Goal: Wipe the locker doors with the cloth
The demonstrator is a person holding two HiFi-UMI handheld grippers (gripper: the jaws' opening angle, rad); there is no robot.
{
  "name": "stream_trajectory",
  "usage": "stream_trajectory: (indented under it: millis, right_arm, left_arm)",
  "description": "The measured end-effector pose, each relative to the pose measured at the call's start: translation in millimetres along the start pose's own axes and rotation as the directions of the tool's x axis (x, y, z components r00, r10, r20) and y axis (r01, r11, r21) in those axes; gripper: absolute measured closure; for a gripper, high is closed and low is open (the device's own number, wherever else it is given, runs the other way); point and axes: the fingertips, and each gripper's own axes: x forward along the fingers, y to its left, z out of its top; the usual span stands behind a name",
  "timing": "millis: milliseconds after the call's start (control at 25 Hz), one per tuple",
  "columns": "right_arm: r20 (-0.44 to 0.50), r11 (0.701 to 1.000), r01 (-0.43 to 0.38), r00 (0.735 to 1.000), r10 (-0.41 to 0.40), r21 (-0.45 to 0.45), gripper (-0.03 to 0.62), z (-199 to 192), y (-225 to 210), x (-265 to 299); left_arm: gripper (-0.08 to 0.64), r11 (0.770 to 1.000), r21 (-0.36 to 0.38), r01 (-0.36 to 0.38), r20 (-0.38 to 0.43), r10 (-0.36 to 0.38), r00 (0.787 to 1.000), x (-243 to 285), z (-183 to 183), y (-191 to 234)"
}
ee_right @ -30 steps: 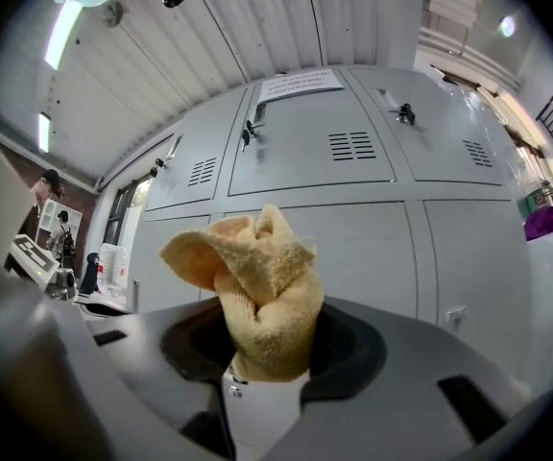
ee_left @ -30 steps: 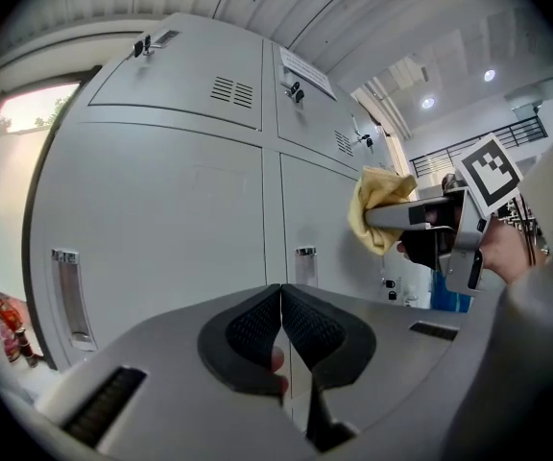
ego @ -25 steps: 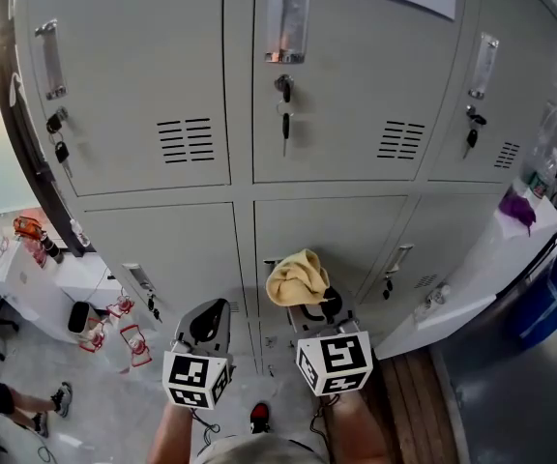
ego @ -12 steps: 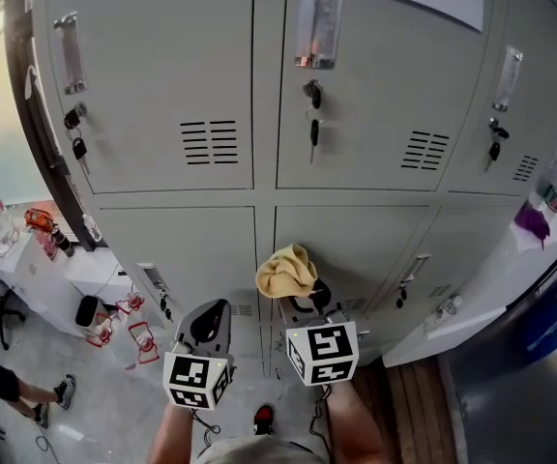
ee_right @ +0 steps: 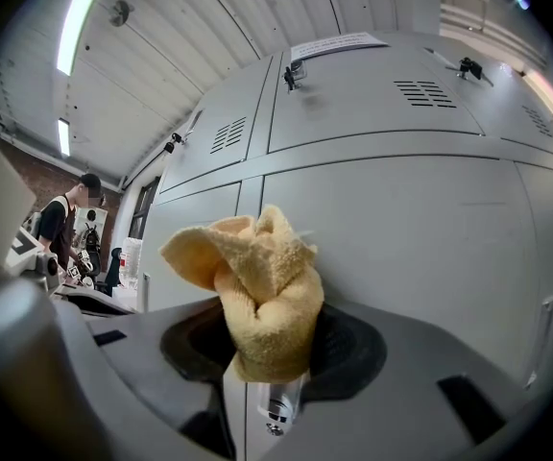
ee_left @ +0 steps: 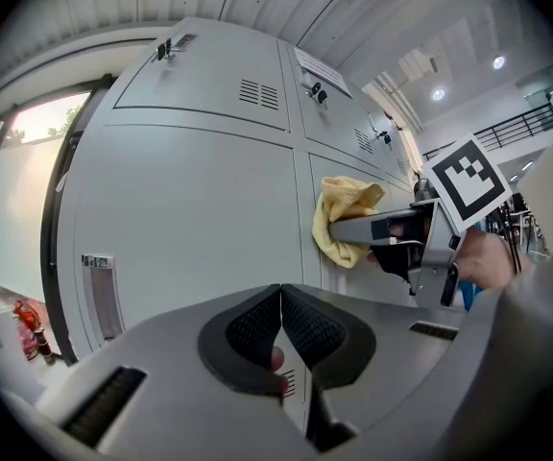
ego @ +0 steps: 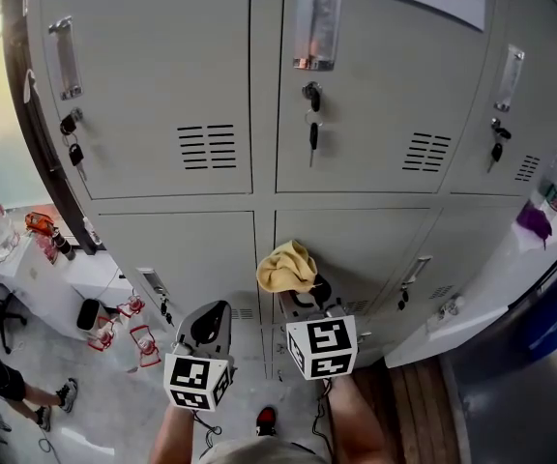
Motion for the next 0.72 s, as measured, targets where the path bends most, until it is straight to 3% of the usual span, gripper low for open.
stream_trajectory:
  millis: [720]
  right_arm:
    - [-0.019, 0.998, 0.062, 0.998, -0.063, -0.028, 0.411, -7.5, -23.3, -8.7]
  left_arm:
    - [0.537, 1.0, -0.006, 0.03, 0.009, -0.03, 1.0, 9.2, 1.3, -7.9]
